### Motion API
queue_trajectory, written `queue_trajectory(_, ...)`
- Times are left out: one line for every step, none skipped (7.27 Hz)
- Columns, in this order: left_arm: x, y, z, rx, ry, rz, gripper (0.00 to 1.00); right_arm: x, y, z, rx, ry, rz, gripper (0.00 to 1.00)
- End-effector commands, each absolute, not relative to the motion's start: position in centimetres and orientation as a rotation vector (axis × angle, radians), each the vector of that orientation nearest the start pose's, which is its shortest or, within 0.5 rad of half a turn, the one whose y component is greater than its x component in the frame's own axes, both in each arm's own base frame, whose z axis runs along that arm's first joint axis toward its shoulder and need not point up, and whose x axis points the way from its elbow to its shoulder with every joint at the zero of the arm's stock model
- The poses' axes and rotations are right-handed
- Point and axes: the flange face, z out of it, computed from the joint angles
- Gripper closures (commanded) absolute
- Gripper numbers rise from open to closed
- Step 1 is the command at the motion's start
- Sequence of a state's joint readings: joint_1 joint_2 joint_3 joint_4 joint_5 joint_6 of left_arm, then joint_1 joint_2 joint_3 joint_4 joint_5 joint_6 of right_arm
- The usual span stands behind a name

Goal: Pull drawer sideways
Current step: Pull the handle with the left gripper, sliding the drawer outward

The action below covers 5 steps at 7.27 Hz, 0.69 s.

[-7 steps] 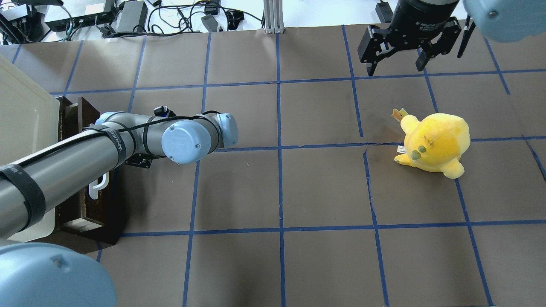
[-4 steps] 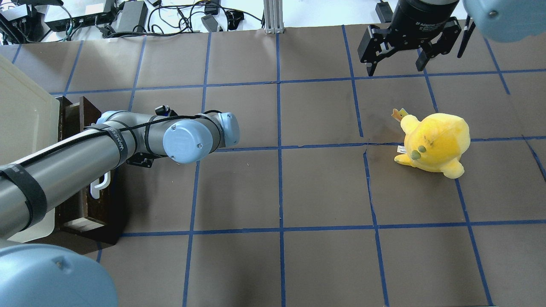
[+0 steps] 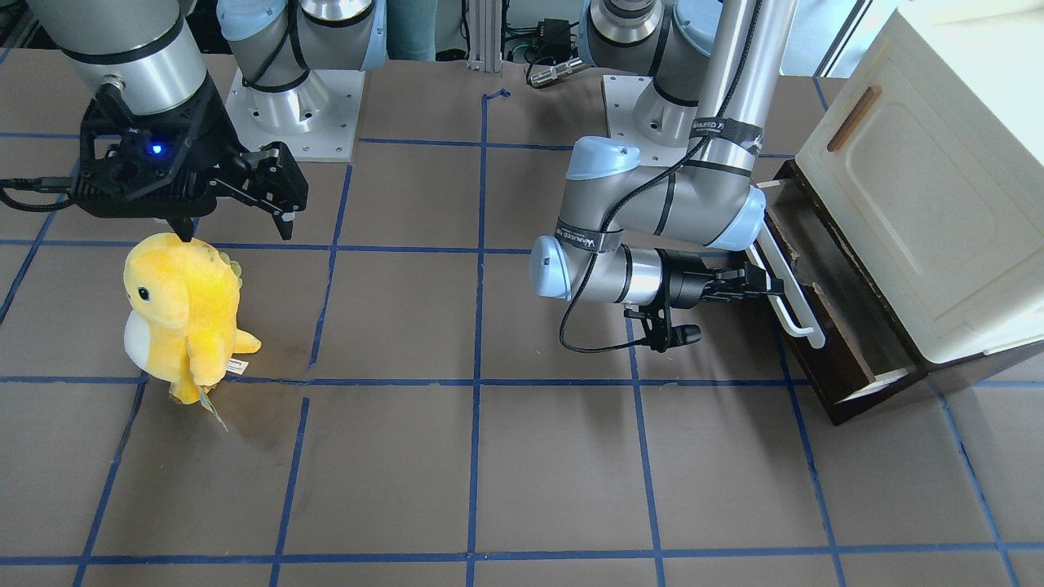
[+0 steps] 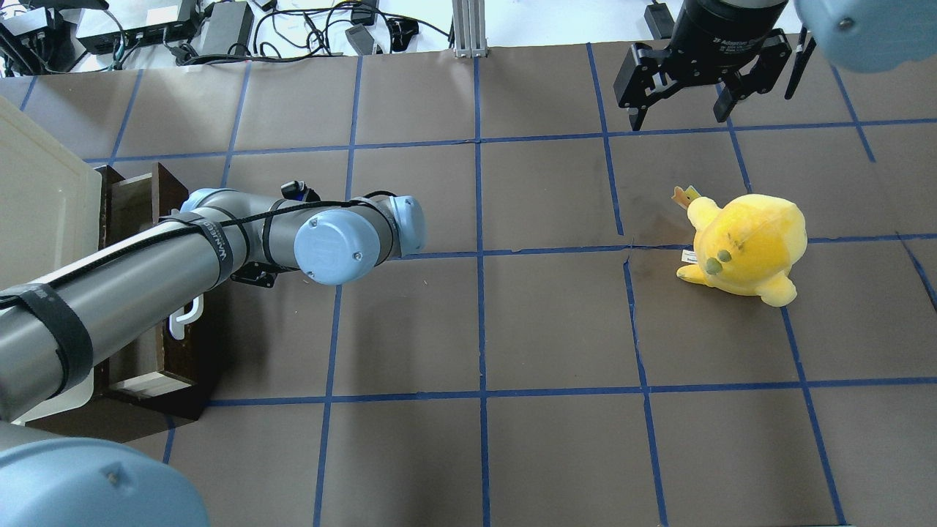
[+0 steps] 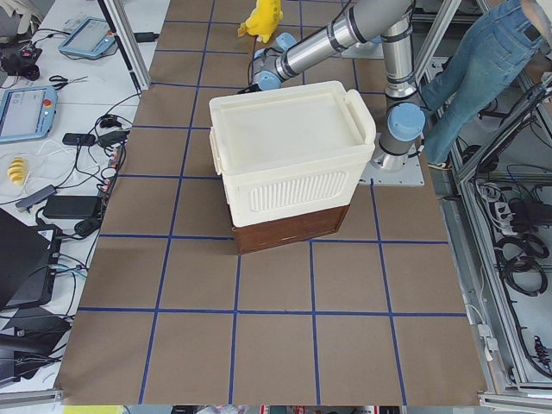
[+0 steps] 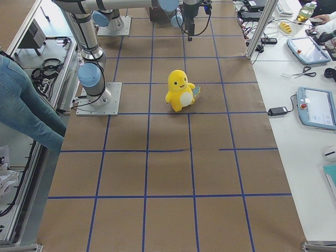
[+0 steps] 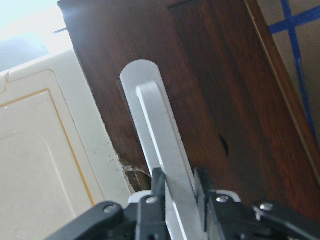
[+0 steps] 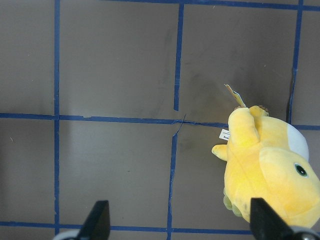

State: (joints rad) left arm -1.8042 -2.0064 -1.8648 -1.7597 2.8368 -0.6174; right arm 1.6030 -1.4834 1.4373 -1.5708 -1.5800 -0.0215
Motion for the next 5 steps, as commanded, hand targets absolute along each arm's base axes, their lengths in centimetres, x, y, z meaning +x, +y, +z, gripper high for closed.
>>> queue_trajectory(-15.8,-48.4,18.9,0.279,1.739,0.24,1.0,14.9,-52.9,50.9,-0.084,3.149,-0.073,0.0)
queue_trajectory(-16.1,-48.4,18.9,0.284,1.737,0.233,1.0,14.9,-52.9,50.9,-0.087,3.149,-0.073,0.0)
queue_trajectory(-16.9,-48.2,18.9,0.295,1.736,0.222,1.0,14.9,-52.9,50.9,-0.084,3.149,-0.073,0.0)
queue_trajectory(-17.2,-48.1,18.9,0.3,1.736,0.216,1.0,14.9,-52.9,50.9,-0.084,3.149,-0.073,0.0)
queue_trajectory(-17.4,-48.0,18.9,0.301,1.736,0.212,1.0,14.9,-52.9,50.9,-0.084,3.149,-0.073,0.0)
